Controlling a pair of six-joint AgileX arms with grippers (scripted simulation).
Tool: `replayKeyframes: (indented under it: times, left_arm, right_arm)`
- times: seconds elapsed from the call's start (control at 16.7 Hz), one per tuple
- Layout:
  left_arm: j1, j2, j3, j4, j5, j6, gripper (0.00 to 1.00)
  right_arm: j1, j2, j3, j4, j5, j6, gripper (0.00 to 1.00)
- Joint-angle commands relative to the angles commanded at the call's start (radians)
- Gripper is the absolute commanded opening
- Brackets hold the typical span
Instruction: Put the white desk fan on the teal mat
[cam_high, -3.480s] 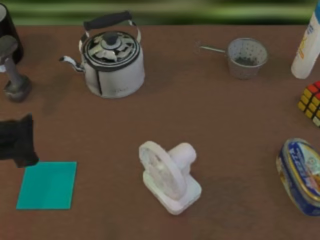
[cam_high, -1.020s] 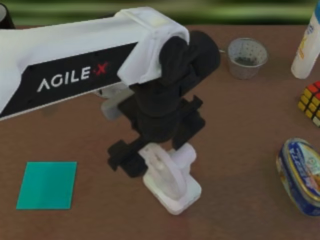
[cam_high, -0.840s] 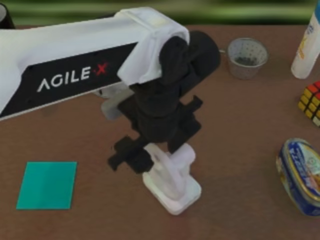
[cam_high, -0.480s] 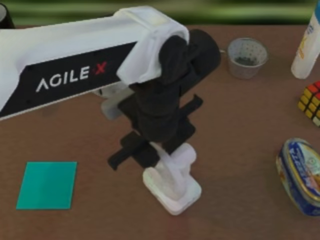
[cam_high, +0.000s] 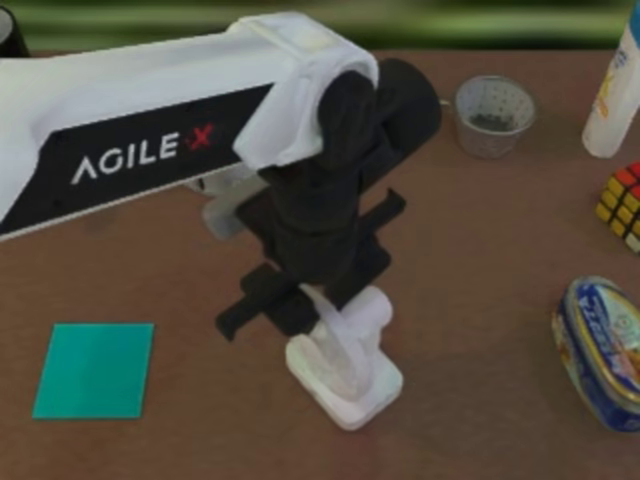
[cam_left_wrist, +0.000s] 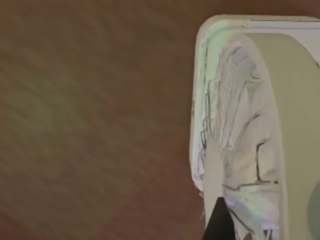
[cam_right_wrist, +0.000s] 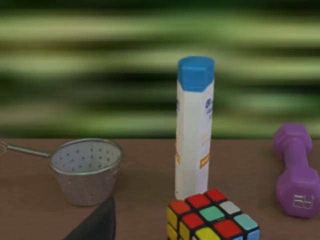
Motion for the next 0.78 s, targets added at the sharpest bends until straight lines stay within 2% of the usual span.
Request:
replayKeyframes:
  times: [0.48, 0.78]
  left_arm:
    - [0.017, -0.007, 0.18, -0.188, 0.0, -0.003, 0.0]
    - [0.015, -0.007, 0.182, -0.193, 0.0, -0.002, 0.0]
  right_arm:
    - [0.0, 0.0, 0.0, 0.0, 0.0, 0.0, 1.0]
    - [0.0, 0.0, 0.0, 0.0, 0.0, 0.0, 1.0]
